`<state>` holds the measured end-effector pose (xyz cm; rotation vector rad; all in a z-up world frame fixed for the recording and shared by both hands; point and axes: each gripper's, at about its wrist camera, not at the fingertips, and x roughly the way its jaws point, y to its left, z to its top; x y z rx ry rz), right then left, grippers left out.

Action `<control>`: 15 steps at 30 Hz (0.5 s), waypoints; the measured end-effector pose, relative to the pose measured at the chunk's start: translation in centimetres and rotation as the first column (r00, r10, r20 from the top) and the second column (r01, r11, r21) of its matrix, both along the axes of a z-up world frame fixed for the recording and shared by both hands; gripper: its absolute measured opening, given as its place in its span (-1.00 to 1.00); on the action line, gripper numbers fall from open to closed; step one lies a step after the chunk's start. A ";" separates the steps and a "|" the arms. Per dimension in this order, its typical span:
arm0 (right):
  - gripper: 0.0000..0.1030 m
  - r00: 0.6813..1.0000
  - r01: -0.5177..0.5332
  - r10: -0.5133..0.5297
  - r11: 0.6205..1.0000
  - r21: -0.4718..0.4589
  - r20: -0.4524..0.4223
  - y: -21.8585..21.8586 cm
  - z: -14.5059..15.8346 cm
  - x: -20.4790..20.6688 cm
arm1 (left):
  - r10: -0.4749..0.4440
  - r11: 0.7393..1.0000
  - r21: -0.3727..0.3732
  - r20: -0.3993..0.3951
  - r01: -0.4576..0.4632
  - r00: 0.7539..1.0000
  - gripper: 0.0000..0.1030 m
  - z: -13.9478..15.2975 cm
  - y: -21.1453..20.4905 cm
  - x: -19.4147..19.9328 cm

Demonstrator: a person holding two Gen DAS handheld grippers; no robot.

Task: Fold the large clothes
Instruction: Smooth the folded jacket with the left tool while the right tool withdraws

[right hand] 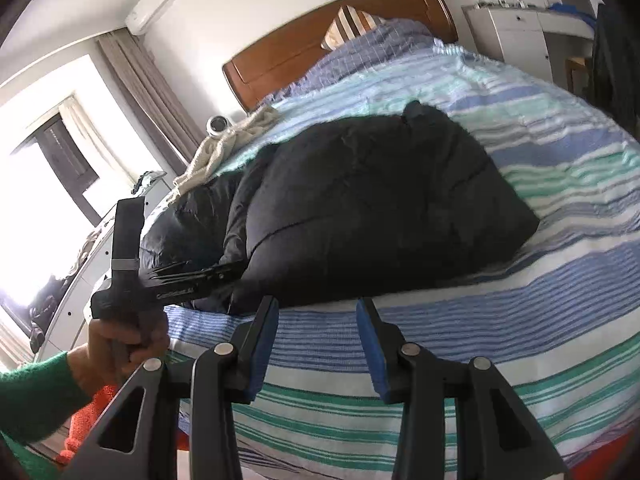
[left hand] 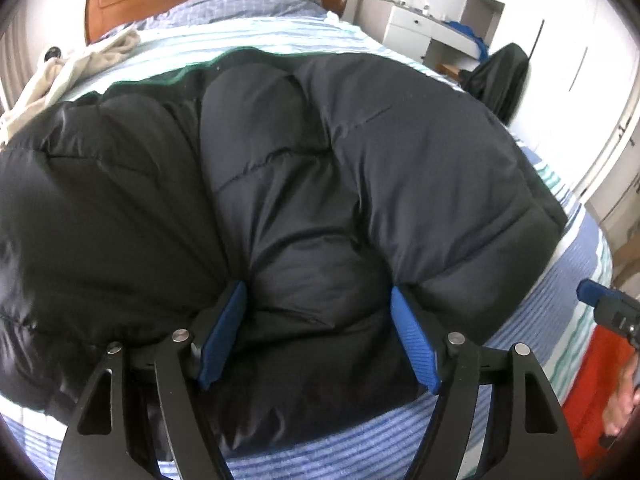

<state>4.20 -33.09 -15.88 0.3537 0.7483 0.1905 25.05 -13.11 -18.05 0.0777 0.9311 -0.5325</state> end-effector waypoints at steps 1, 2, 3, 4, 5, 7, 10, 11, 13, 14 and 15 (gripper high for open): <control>-0.19 1.000 0.002 -0.002 1.000 0.010 0.005 -0.1 0.0 0.0 | -0.003 1.000 0.009 0.008 0.003 1.000 0.45 -0.1 -0.1 -0.1; -0.19 1.000 0.004 -0.004 1.000 0.011 0.005 -0.1 -0.1 -0.1 | -0.004 1.000 0.015 0.012 0.004 1.000 0.45 0.0 -0.2 -0.3; -0.19 1.000 0.007 -0.007 1.000 0.009 0.003 -0.1 -0.1 -0.2 | -0.003 1.000 0.023 0.012 0.003 1.000 0.45 0.1 -0.2 -0.4; -0.19 1.000 0.017 -0.017 1.000 0.010 -0.001 -0.4 -0.1 -0.3 | -0.002 0.999 0.037 0.009 0.002 1.000 0.45 0.5 -0.4 -0.8; -0.19 1.000 0.031 -0.030 0.999 0.017 -0.003 -0.8 -0.1 -0.4 | -0.004 0.999 0.050 0.006 0.004 1.000 0.45 0.9 -0.4 -1.6; -0.19 0.999 0.054 -0.054 0.998 0.029 -0.002 -1.6 0.0 -0.9 | -0.023 0.997 0.076 0.021 0.022 1.000 0.48 1.3 -0.3 -3.6; -0.19 0.997 0.080 -0.079 0.996 0.029 -0.024 -2.4 -0.7 -1.2 | -0.022 0.995 0.098 -0.005 0.022 1.000 0.49 1.0 0.2 -5.7; -0.19 0.995 0.089 -0.088 0.995 0.034 -0.039 -2.6 -1.0 -1.2 | -0.019 0.996 0.081 -0.028 0.021 0.999 0.49 1.1 0.6 -6.2; -0.18 0.992 0.115 -0.112 0.992 0.046 -0.061 -3.1 -1.2 -1.1 | -0.009 0.999 0.044 -0.047 0.011 0.999 0.49 2.0 1.3 -7.1; -0.07 0.989 0.134 -0.130 0.989 0.058 -0.064 -3.5 -1.2 -1.1 | -0.003 1.000 0.020 -0.052 0.004 0.999 0.49 2.6 1.7 -7.1; 0.03 0.986 0.158 -0.153 0.984 0.078 -0.060 -4.0 -1.1 -1.0 | 0.013 1.000 -0.008 -0.051 -0.013 0.999 0.49 3.5 2.3 -6.8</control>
